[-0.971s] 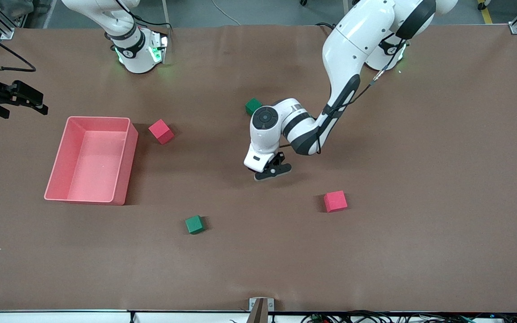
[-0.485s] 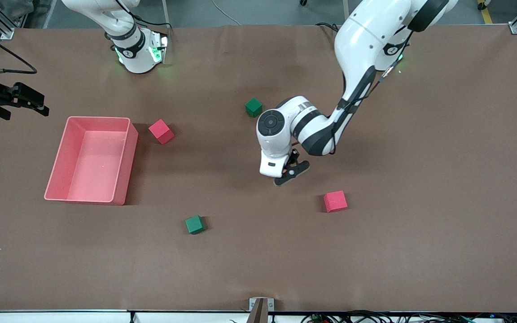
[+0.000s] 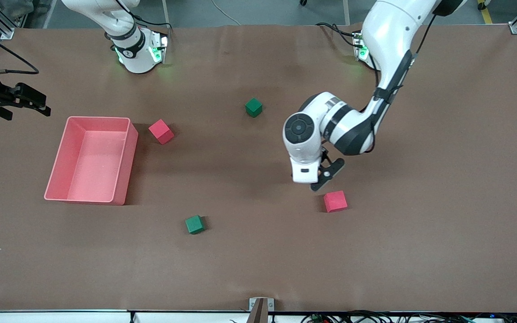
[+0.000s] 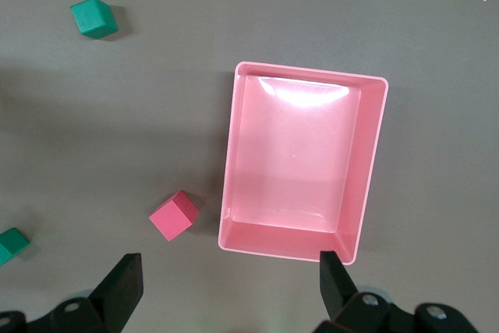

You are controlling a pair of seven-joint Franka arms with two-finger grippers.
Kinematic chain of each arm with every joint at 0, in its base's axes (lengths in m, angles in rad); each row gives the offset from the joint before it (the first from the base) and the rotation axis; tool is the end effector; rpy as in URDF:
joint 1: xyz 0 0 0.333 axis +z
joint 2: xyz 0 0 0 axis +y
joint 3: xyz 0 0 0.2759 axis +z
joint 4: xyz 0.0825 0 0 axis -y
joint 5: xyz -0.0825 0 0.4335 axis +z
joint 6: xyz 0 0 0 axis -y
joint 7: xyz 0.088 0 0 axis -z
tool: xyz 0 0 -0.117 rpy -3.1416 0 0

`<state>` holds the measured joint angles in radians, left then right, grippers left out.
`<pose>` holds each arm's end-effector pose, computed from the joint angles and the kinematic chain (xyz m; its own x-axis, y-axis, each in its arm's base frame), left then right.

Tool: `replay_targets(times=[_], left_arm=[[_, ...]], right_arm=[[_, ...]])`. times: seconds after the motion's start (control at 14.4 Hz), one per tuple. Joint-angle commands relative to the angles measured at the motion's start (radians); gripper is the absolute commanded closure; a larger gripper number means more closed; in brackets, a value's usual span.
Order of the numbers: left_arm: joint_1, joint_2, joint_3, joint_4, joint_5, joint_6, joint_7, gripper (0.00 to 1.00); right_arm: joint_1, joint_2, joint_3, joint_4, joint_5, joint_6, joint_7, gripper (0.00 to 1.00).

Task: Place and upright button with both arms
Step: 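Lift the button with the left gripper and carry it sideways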

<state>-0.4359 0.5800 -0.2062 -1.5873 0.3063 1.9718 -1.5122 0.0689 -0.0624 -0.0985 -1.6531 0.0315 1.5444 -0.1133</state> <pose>0.5728 -0.3881 0.2192 0.7360 0.6641 0.1314 0.6761 -0.7110 -0.1933 0.5826 -0.0148 0.5663 0.9955 0.0849 -0.0420 0.0831 -0.9956 -0.0426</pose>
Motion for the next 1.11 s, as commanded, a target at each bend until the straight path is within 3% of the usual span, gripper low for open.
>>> replay_targets(times=[0.0,0.35,1.04], left_arm=[[0.055,-0.135,-0.006,-0.144,0.013,-0.011,-0.052,1.0],[0.15,-0.149,-0.001,-0.175,0.046,-0.079,-0.085,1.0],[0.324,-0.094,-0.002,-0.229,0.405,-0.087,-0.216,1.0]], right_arm=[[0.009,0.006,0.0,0.01,-0.002,-0.004,-0.006,0.0],[0.016,0.007,0.0,0.01,-0.002,-0.006,-0.003,0.0],[0.015,0.018,0.0,0.009,-0.004,0.008,-0.006,0.0]])
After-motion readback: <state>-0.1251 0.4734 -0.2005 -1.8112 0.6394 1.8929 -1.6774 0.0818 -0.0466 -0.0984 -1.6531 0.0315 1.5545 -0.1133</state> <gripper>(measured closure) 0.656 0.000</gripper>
